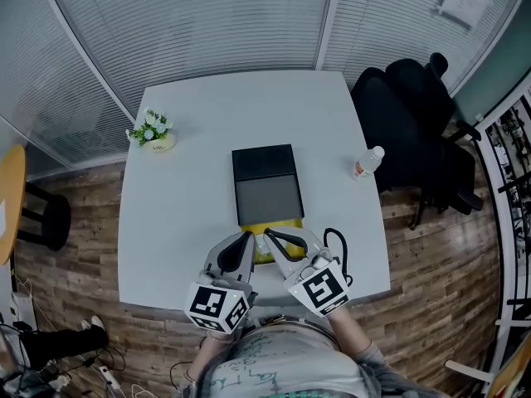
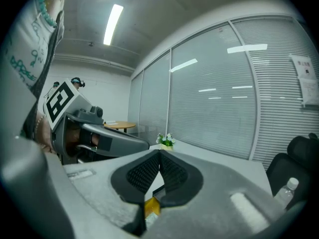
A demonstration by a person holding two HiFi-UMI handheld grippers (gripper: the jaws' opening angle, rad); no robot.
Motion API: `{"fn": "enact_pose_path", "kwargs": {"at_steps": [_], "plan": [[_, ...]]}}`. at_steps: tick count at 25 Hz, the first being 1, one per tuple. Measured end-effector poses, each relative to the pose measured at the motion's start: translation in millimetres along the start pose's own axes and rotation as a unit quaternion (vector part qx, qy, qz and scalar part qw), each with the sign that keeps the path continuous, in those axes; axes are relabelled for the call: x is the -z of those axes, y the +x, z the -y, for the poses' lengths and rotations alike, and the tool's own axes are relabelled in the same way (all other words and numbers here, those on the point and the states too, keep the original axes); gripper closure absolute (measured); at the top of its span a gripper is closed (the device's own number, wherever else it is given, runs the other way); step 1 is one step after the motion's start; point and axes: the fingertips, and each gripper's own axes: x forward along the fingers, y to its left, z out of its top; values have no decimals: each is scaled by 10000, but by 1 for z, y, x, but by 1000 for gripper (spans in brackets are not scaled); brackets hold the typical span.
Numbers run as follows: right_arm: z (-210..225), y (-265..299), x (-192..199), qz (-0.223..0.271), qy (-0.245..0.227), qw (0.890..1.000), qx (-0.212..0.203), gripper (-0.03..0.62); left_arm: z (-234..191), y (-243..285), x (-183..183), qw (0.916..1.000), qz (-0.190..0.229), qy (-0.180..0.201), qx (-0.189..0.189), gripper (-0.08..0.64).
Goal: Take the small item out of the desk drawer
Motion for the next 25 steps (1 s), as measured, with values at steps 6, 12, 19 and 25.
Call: {"fn": "enact_pose_path", "kwargs": {"at_steps": [6, 12, 19, 25], "plan": [[1, 7, 18, -473, -360, 9982, -1, 589, -4, -1, 3, 10000, -44, -70, -2, 563], [-2, 18, 59, -1149, -862, 9895, -140, 589, -11, -3, 3, 9999, -39, -142, -19, 563], [-9, 34, 110, -1918, -1275, 9714, -577, 589, -21, -5, 4, 9998, -51, -203, -47, 563], [-11, 48, 153, -2422, -1358, 9572, -814, 589, -31, -5, 7, 9996, -95, -252, -77, 563]]}}
